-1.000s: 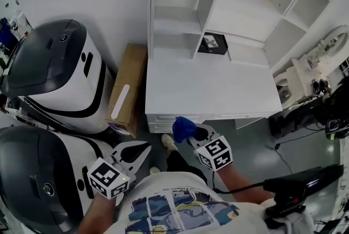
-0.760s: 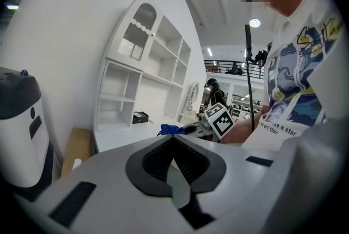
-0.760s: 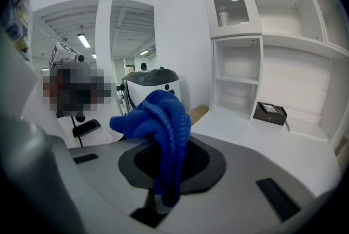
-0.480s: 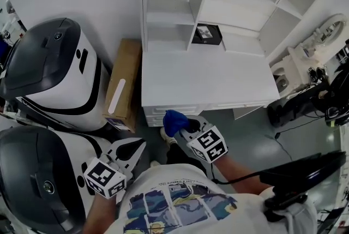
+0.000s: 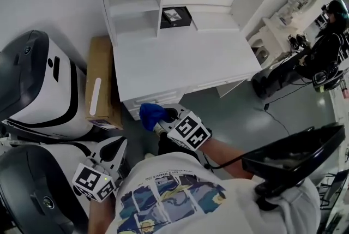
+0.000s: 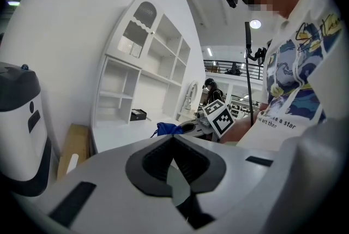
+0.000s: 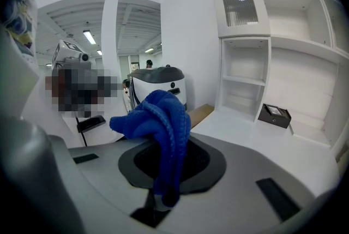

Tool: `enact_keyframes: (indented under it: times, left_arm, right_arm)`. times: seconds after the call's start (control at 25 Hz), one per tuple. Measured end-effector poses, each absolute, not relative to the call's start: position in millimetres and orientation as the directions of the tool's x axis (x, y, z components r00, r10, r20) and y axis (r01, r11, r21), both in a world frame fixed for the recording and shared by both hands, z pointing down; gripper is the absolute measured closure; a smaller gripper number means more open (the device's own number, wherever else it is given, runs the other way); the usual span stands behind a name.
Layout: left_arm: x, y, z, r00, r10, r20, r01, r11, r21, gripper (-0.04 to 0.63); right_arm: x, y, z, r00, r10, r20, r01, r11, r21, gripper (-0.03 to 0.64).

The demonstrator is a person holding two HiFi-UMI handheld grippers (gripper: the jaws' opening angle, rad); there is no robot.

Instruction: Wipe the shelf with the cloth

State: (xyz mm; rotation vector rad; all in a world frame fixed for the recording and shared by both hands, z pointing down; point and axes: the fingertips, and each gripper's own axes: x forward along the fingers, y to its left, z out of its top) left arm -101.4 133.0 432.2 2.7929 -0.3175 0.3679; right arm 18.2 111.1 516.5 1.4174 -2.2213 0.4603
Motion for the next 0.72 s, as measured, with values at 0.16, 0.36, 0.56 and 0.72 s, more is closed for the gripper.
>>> enact_keyframes:
  times: [0.16, 0.36, 0.56, 0.72]
  left_arm:
    - [-101, 134, 431, 0.943, -0.169, 0.287, -0.248, -0.931, 0.267, 0.583]
    - [-103, 135, 431, 0.943, -0.168, 0.288, -0.248, -0.930, 0.271, 0.584]
    - [-107, 135, 432, 0.943, -0.169, 0.287, -0.250, -0.928, 0.275, 0.584]
    - [-109, 137, 433, 0.944, -0.164, 0.287, -0.246, -0.928, 0.280, 0.584]
  right_arm:
    - [16, 112, 517, -0.363, -0.752, 0.550, -0.910, 0.414, -0.033, 0.551]
    - [13, 112, 517, -0.365, -0.749, 0.553, -0.908, 0.418, -0.033, 0.551]
    - [8, 112, 515, -0.366, -0.749, 0.552, -0.907, 0.420, -0.031, 0.551]
    - [4, 115, 516, -0.369, -0.745, 0.557, -0.906, 0.423, -0.035, 0.551]
